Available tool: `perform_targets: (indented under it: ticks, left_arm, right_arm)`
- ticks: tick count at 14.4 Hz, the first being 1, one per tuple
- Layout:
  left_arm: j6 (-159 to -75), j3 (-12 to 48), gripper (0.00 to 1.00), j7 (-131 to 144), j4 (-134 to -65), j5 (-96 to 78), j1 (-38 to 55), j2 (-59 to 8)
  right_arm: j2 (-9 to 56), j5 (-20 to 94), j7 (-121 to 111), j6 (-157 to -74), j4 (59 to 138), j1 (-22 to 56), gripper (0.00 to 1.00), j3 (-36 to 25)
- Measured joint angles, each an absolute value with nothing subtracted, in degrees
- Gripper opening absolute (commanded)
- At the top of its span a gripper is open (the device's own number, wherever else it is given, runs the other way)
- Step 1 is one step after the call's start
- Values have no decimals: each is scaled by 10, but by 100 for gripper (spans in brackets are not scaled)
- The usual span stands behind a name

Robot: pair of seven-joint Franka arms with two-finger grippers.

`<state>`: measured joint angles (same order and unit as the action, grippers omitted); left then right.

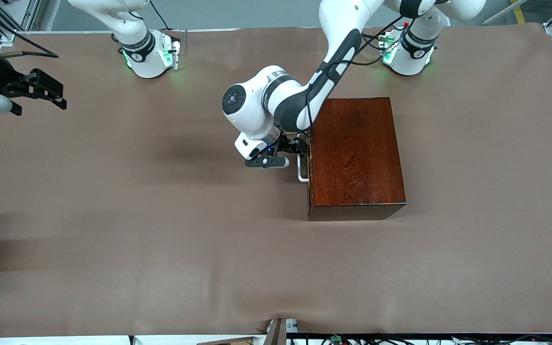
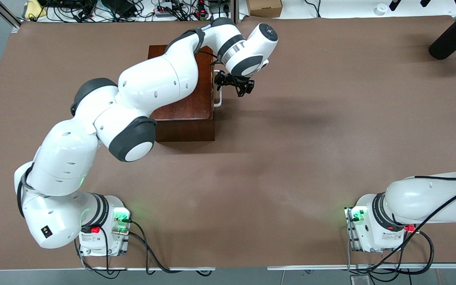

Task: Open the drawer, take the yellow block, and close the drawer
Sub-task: 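Pull the drawer open by its handle with the left gripper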

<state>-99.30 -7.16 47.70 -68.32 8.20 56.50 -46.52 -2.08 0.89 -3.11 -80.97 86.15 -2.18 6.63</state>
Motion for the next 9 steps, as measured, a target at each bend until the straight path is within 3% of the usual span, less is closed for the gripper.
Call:
perform_targets:
  ticks: [9]
  left_arm:
    - [-1049,-71,100,583,-684,81,567,-466]
  right_arm:
    - [-21,9,-31,-810,862,-22,100,66]
